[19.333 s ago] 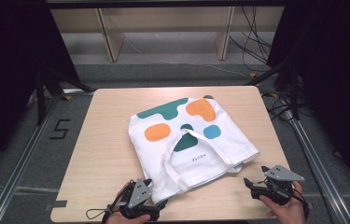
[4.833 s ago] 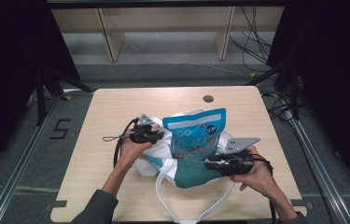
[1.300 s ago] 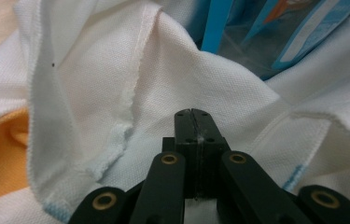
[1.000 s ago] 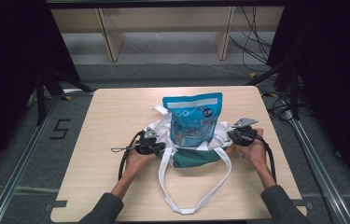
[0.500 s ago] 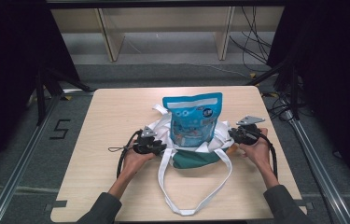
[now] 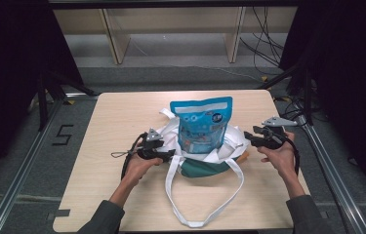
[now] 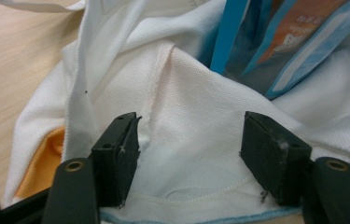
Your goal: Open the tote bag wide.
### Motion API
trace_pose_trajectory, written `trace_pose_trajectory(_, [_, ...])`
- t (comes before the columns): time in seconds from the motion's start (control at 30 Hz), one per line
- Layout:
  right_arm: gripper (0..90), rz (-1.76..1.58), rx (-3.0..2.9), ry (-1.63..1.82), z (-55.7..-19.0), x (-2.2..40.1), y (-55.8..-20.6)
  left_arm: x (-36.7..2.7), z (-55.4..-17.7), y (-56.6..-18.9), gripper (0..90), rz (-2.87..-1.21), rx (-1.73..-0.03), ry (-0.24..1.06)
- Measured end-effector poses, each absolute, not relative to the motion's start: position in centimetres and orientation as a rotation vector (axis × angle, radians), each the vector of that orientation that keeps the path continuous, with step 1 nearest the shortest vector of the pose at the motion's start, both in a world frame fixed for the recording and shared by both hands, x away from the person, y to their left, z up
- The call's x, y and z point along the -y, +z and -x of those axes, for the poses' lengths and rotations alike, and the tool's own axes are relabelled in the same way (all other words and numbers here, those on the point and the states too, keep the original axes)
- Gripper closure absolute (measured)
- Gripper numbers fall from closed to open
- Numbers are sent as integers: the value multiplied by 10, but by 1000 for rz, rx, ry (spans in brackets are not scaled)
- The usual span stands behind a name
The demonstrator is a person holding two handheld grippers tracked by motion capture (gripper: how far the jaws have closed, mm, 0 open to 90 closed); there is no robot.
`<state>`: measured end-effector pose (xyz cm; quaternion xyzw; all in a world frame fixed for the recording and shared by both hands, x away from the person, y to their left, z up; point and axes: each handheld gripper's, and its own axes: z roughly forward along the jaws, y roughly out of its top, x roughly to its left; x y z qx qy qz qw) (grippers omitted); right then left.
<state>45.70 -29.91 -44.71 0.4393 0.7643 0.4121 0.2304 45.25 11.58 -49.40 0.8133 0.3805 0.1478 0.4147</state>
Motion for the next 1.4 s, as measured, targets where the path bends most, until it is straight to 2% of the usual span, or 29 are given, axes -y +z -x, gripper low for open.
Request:
trace_pose_trajectory(0.53, [474,-1130,-2099,1151,-446,295,-435,-120,-445,-471,287,-1938,-968,358])
trace_pose_trajectory(1.0, [438,-1125,-2094,1162,-433,298,-432,-125,-423,-454,238,-1932,-928,347])
trace_pose_trajectory(1.4, [402,-1126,-2146,1203,-407,290,-427,-132,-395,-447,202,-1910,-897,329])
